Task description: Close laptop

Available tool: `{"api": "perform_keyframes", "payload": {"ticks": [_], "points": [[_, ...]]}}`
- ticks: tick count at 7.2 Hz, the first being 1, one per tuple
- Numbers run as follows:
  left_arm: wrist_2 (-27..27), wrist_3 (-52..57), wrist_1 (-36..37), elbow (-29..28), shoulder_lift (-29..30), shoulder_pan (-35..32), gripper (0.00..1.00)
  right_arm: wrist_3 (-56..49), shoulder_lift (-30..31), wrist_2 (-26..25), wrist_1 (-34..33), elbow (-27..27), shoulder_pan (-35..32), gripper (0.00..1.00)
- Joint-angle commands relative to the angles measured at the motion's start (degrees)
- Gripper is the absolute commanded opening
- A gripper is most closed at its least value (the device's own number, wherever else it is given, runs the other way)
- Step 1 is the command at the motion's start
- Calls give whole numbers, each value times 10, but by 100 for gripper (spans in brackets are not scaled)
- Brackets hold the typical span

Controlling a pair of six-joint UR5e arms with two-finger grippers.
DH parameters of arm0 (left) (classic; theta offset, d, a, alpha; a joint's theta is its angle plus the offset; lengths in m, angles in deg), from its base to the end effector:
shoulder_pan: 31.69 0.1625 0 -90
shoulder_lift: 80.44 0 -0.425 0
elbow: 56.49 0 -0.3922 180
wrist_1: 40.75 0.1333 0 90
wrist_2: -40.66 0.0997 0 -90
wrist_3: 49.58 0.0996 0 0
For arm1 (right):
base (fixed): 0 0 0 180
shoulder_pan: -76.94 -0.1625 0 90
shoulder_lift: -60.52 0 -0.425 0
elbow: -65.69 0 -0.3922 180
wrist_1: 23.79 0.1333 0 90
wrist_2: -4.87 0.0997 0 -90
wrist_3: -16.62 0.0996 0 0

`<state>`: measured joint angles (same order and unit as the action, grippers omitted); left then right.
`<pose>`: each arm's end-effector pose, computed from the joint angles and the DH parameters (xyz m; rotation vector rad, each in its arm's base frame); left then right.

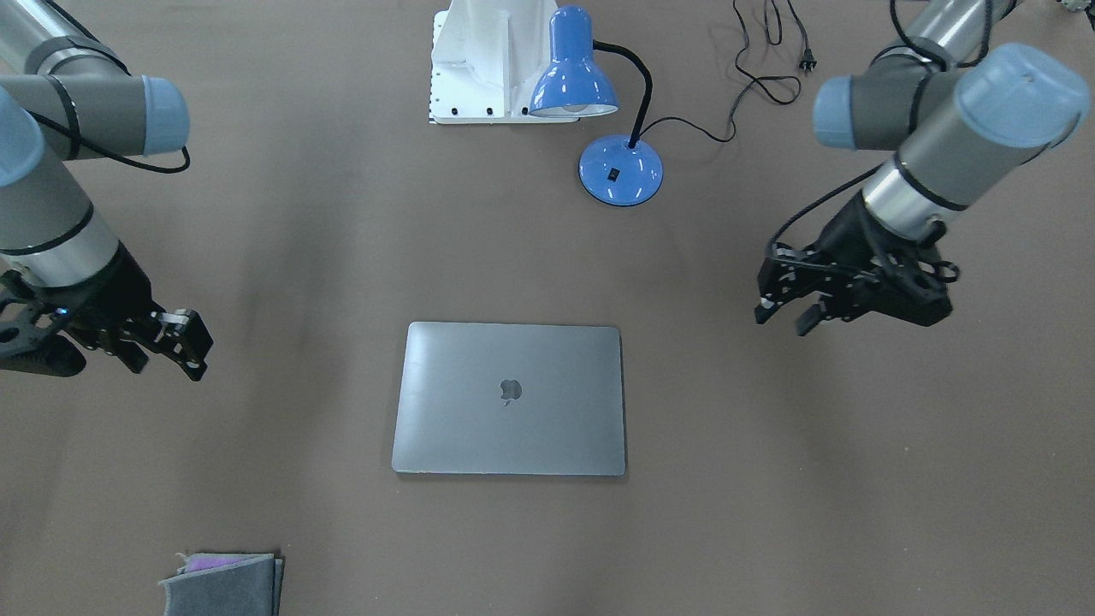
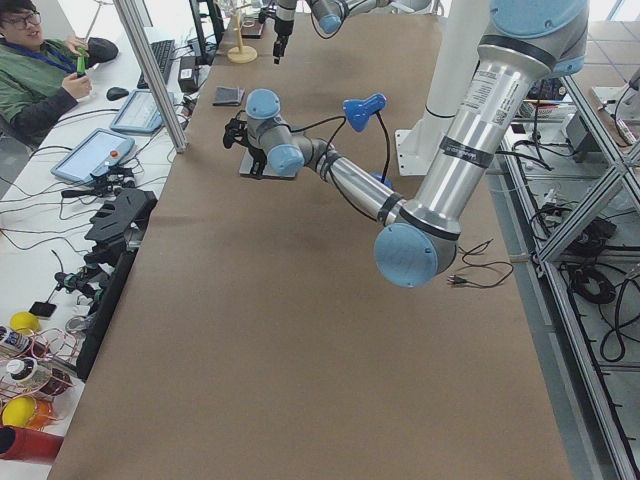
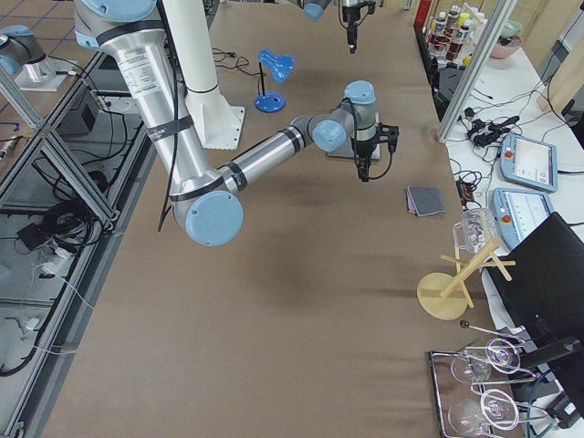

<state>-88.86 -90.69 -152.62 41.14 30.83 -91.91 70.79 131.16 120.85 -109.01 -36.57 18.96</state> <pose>0.2473 -0.5729 0.3404 0.3180 1.0132 0.1265 -0.2465 -0.5633 0.3707 0.1568 -0.7473 0.2237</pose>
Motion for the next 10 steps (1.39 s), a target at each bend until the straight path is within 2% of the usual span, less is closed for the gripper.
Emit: {"api": "perform_keyframes", "payload": {"ticks": [1,3,5,6,8,9,10], "points": [[-10,196,83,8,-59,-73,98,-174,117,0,-90,-103,-50,100],[-8,387,176,6,-90,-147,98,-346,198,4,-93,-109,-113,100],[-7,515,260,-8,-99,-205,98,-456,250,72,-93,-104,-193,100],[-9,578,264,-21,-124,-237,98,-503,279,86,-93,-105,-226,100],[-6,587,255,-42,-166,-313,98,-587,328,78,-92,-91,-269,100],[-6,582,256,-79,-175,-327,98,-588,336,78,-91,-81,-281,100],[-5,580,263,-81,-178,-329,98,-587,342,85,-87,-69,-284,100]]}}
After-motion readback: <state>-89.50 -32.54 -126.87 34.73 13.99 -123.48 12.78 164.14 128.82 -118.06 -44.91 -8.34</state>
